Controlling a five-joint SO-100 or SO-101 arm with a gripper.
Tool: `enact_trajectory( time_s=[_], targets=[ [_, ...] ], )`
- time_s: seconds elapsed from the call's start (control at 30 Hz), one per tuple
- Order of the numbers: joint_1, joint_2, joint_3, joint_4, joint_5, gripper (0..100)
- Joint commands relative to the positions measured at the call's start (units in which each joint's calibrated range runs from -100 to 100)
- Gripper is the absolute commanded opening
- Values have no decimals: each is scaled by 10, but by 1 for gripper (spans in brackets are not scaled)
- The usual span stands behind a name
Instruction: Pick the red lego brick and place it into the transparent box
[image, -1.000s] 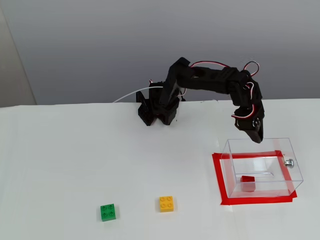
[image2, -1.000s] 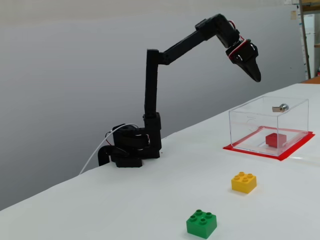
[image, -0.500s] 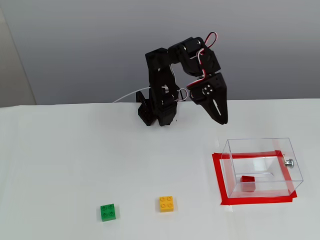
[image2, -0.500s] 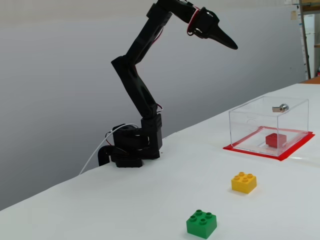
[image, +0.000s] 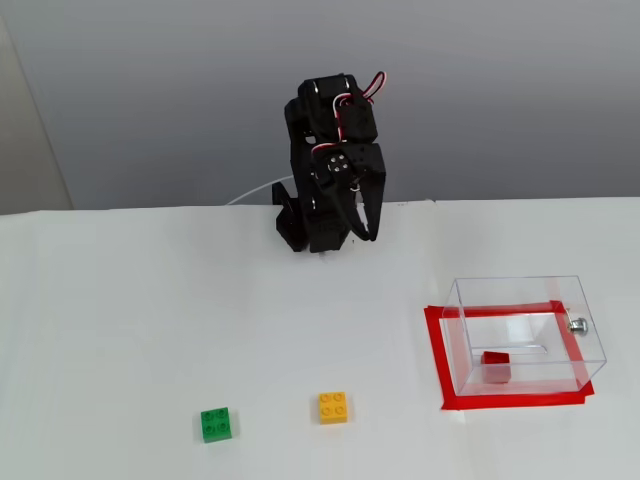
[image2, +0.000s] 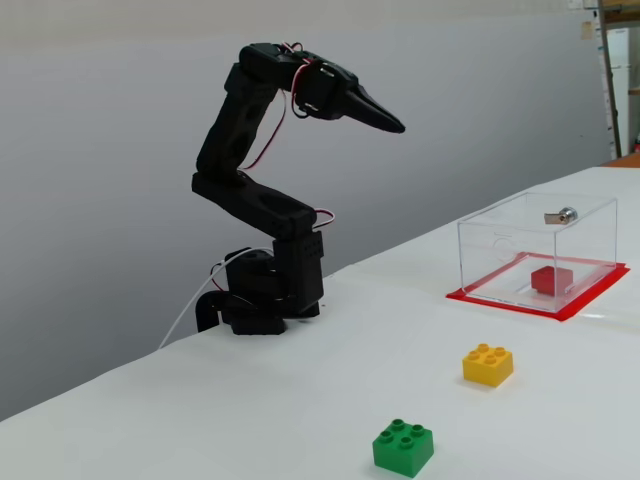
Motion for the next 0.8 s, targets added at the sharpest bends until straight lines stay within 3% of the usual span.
enact_trajectory(
  time_s=[0.0,0.37,0.6,0.77],
  targets=[
    [36,-36,32,-9,-2,2],
    [136,-214,248,-74,-3,2],
    [143,-342,409,-79,-13,2],
    [143,-341,486,-119,-16,2]
  ],
)
